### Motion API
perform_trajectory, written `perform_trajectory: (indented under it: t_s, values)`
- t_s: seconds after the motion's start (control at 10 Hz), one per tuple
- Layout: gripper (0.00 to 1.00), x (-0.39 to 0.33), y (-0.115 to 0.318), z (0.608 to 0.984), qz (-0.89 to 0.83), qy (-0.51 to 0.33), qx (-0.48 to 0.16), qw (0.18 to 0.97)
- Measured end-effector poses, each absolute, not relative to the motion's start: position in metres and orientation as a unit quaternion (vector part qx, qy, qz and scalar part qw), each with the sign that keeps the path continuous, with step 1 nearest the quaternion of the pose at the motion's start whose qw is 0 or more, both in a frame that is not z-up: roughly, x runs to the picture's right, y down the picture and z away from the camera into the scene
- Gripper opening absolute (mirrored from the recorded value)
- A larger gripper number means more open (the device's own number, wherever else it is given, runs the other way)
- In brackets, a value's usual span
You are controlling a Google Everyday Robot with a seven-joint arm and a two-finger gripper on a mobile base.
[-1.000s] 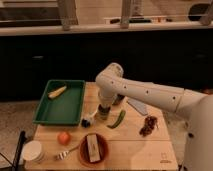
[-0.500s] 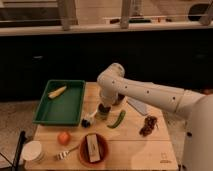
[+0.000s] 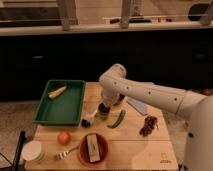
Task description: Stack cups into tray
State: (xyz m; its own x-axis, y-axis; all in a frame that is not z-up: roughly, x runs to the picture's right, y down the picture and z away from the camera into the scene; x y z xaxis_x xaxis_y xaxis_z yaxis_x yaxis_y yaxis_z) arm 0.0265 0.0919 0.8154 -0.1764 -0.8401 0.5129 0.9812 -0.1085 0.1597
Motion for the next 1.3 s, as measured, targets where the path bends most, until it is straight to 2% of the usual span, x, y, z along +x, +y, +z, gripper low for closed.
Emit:
perform_trajectory:
  t_s: [0.5,0.6,0.7,1.3]
  values:
    - [0.68,0.014,0.083,0.811,-0.727,-0.249,-0.153,0.621]
    - [0.75,0.013,0.083,0.811,-0.727,-0.252,-0.156,0.62]
    - [0.8,0.009,0.082,0.812,-0.727,-0.253,-0.159,0.618]
    - [0.8,-0.003,0.084,0.82,-0.725,-0.239,-0.198,0.615]
